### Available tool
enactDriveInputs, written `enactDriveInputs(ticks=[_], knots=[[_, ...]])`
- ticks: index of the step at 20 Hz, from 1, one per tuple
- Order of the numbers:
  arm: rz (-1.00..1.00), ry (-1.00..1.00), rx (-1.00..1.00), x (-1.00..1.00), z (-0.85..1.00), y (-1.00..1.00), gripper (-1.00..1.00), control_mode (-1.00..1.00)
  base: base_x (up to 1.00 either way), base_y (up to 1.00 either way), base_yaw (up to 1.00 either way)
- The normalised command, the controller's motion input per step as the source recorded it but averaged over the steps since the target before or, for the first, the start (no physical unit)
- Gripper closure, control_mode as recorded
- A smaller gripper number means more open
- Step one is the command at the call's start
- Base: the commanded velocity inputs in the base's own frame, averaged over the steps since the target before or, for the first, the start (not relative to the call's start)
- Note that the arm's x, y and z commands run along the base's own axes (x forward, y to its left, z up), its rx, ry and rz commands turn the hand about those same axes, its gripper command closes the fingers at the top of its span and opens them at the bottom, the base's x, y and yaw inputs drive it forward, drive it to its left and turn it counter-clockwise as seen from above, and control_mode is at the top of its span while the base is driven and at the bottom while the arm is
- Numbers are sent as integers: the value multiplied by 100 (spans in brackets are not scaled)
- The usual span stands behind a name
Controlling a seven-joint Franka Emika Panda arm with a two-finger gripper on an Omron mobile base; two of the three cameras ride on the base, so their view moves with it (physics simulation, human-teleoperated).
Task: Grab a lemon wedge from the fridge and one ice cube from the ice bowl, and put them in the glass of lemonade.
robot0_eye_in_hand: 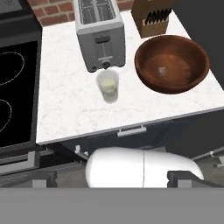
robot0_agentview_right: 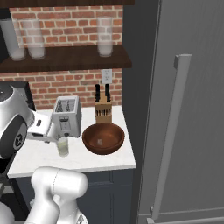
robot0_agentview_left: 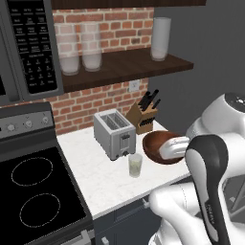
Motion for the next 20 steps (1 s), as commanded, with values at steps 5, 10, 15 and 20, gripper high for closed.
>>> enactDriveInputs(ticks=[5, 10, 15, 20], knots=[[0, -1, 0, 0, -8, -37, -100, -100, 0, 0, 0], [0, -2, 0, 0, -8, -5, -100, 100, -18, -3, 0], [0, 0, 0, 0, 0, 0, -100, 100, -96, -7, 5], [0, 0, 0, 0, 0, 0, -100, 100, -96, -46, 10]])
